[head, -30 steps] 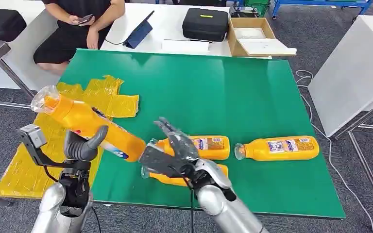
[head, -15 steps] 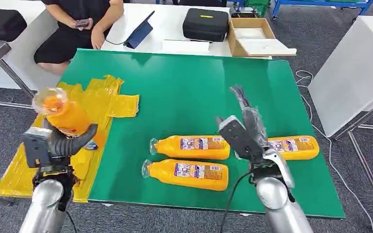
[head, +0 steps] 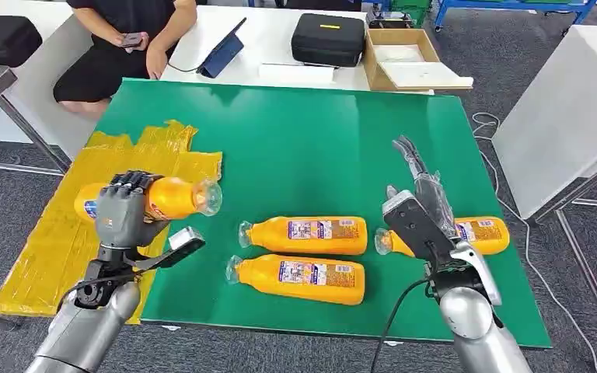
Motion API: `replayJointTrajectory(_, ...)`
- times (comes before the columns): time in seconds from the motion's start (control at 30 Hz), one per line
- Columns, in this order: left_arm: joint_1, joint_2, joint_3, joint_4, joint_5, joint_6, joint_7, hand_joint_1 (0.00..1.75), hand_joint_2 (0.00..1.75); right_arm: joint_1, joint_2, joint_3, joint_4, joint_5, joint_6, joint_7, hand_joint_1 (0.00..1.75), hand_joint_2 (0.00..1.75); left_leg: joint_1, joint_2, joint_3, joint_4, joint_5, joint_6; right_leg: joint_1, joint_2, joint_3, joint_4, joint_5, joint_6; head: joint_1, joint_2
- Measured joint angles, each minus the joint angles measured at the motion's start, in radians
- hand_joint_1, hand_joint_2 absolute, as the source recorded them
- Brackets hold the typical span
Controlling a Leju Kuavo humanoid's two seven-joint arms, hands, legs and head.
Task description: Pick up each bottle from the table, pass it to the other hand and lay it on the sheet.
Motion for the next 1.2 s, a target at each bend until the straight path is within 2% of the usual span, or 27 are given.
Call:
replayJointTrajectory(0.13,-0.018,0.002,-0.015,0.074,-0.059,0.000,0.010,1.75,1.75,-0.010,-0.014,0.012,0.009,-0.007,-0.002,0.000,0.00,0.00,0.000,0.000,0.000,0.000,0.000,0.000,0.000,0.000,0.000,0.000,0.000,0.000,0.000,0.000)
replayJointTrajectory(0.17,-0.023,0.003,-0.019,0.090,-0.082,0.001,0.023,1.43,1.75,-0.011,-0.018,0.013,0.010,-0.008,-0.002,0.000,0.00,0.00,0.000,0.000,0.000,0.000,0.000,0.000,0.000,0.000,0.000,0.000,0.000,0.000,0.000,0.000)
replayJointTrajectory(0.2,-0.031,0.003,-0.022,0.115,-0.101,0.001,0.036,0.00,1.75,-0.011,-0.021,0.015,0.011,-0.009,-0.002,0.000,0.00,0.00,0.000,-0.001,0.000,0.000,0.000,0.000,0.000,0.000,0.000,0.000,0.000,0.000,0.000,0.000)
replayJointTrajectory(0.27,-0.042,0.007,-0.032,0.158,-0.114,0.001,0.049,0.00,1.75,-0.012,-0.028,0.018,0.013,-0.012,-0.002,0.000,0.00,0.00,0.000,-0.001,-0.001,0.000,0.000,0.000,0.000,0.000,0.000,0.000,0.000,0.000,0.000,0.000)
replayJointTrajectory(0.3,-0.049,0.010,-0.039,0.190,-0.125,0.001,0.065,0.00,0.00,-0.012,-0.034,0.022,0.016,-0.014,-0.002,0.000,0.00,0.00,0.000,-0.001,-0.001,0.000,0.000,0.000,0.000,0.000,0.000,0.000,0.000,0.000,0.000,0.000)
replayJointTrajectory(0.53,-0.154,0.023,-0.087,0.443,-0.035,-0.011,0.136,0.00,0.00,-0.016,-0.076,0.054,0.033,0.035,-0.001,0.014,0.00,0.00,0.000,-0.001,-0.001,0.000,0.001,0.000,0.000,0.000,0.000,0.000,0.001,0.001,0.000,0.000)
replayJointTrajectory(0.73,-0.203,0.033,-0.108,0.516,0.006,-0.058,0.197,0.00,0.00,-0.008,-0.103,0.068,0.036,0.089,0.013,0.029,0.00,0.00,0.000,-0.001,-0.001,0.000,0.001,0.000,0.000,0.000,0.000,0.000,0.001,0.001,0.000,0.000)
replayJointTrajectory(0.87,-0.194,0.068,-0.108,0.510,0.091,-0.084,0.210,0.00,0.00,0.064,-0.171,0.071,0.020,0.175,0.022,0.024,0.00,0.00,0.000,-0.002,-0.001,0.000,0.001,0.000,0.000,-0.001,0.000,0.000,0.000,0.001,0.000,0.000)
replayJointTrajectory(0.9,-0.188,0.075,-0.107,0.505,0.102,-0.087,0.210,0.00,0.00,0.084,-0.187,0.070,0.018,0.180,0.021,0.019,0.00,1.75,0.000,-0.002,-0.002,0.000,0.001,0.000,0.000,-0.001,0.000,0.000,0.000,0.001,0.000,0.000)
replayJointTrajectory(1.0,-0.175,0.098,-0.098,0.487,0.188,-0.103,0.192,0.00,0.00,0.116,-0.246,0.058,0.010,0.203,0.017,0.006,0.00,1.75,0.000,-0.001,-0.002,0.000,0.001,0.000,0.000,-0.001,-0.001,0.000,0.000,0.001,-0.001,0.000)
replayJointTrajectory(1.07,-0.143,0.100,-0.068,0.438,0.348,-0.130,0.136,0.00,0.00,0.170,-0.294,0.038,-0.011,0.210,0.009,0.006,0.00,1.75,0.000,-0.003,-0.002,0.000,0.001,0.000,0.000,-0.002,-0.001,-0.001,0.000,0.001,0.000,0.000)
replayJointTrajectory(1.2,-0.074,0.111,0.029,0.320,0.584,-0.197,0.086,0.00,0.00,0.272,-0.398,-0.069,-0.050,0.207,0.011,-0.007,0.00,1.75,-0.001,-0.004,-0.003,0.000,0.001,0.000,-0.001,-0.004,-0.002,-0.001,0.000,0.001,-0.001,0.000)
